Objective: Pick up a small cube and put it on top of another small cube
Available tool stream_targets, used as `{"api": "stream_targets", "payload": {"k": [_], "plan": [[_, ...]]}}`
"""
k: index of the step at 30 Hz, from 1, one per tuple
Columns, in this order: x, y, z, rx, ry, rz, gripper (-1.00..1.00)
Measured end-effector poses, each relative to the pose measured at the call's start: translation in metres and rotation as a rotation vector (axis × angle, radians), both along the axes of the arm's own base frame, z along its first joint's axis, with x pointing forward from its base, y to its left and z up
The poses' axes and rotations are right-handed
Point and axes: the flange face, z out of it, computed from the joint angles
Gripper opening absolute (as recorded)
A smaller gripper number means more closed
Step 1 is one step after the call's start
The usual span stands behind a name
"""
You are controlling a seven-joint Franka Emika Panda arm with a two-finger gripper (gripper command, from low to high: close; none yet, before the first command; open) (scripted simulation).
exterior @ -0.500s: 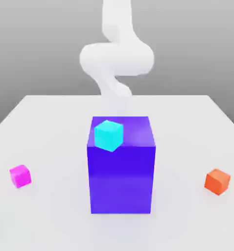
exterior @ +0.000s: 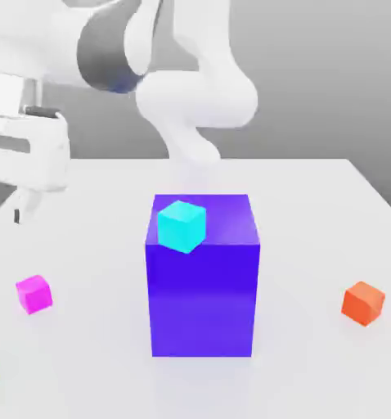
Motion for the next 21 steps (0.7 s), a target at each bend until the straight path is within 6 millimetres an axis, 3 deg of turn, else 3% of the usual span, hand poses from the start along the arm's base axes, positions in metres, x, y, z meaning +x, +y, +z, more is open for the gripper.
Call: {"api": "stream_targets", "payload": {"k": [3, 6, 12, 13, 19, 21], "plan": [[-0.050, -0.032, -0.062, 0.054, 0.082, -0.124, 0.00], [-0.100, -0.043, -0.118, 0.111, 0.160, -0.220, 0.00], [-0.113, -0.043, -0.184, 0.125, 0.186, -0.238, 0.00], [-0.113, -0.043, -0.194, 0.126, 0.186, -0.238, -1.00], [-0.114, -0.042, -0.199, 0.127, 0.187, -0.239, -1.00], [-0.113, -0.043, -0.190, 0.126, 0.187, -0.238, -1.00]]}}
